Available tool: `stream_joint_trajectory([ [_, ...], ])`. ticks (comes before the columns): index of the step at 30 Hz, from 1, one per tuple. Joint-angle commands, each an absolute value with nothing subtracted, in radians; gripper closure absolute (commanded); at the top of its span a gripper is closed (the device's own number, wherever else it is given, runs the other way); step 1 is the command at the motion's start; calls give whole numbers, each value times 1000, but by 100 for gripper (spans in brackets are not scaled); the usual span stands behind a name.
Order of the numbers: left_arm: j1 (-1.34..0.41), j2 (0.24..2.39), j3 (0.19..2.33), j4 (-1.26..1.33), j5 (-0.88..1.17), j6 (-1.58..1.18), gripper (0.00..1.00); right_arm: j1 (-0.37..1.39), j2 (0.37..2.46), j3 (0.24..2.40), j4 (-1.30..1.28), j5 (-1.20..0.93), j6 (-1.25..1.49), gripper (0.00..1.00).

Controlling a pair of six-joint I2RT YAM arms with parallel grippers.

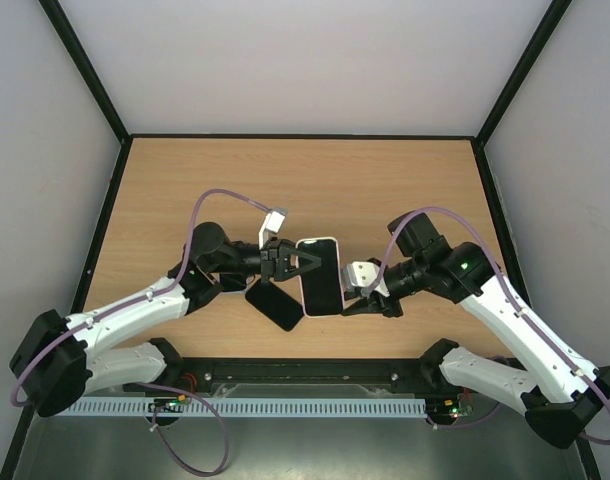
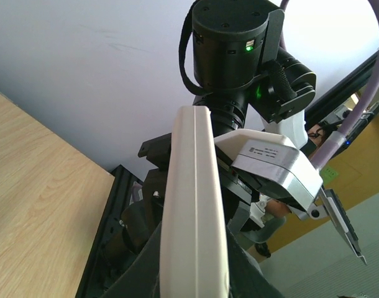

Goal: Take the phone out of the phone case
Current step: Remove the phone case from the phone.

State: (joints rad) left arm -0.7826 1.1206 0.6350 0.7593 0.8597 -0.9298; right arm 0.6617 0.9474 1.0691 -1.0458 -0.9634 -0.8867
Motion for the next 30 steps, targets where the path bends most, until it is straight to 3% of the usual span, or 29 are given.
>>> stream_joint_trajectory([
  [1, -815, 1116, 663, 843, 961, -1014, 98, 653, 943, 1100, -1017, -829, -1002, 77],
  [30, -841, 1120, 658, 851, 973, -1010, 98, 643, 941, 1046, -654, -648, -635, 82],
])
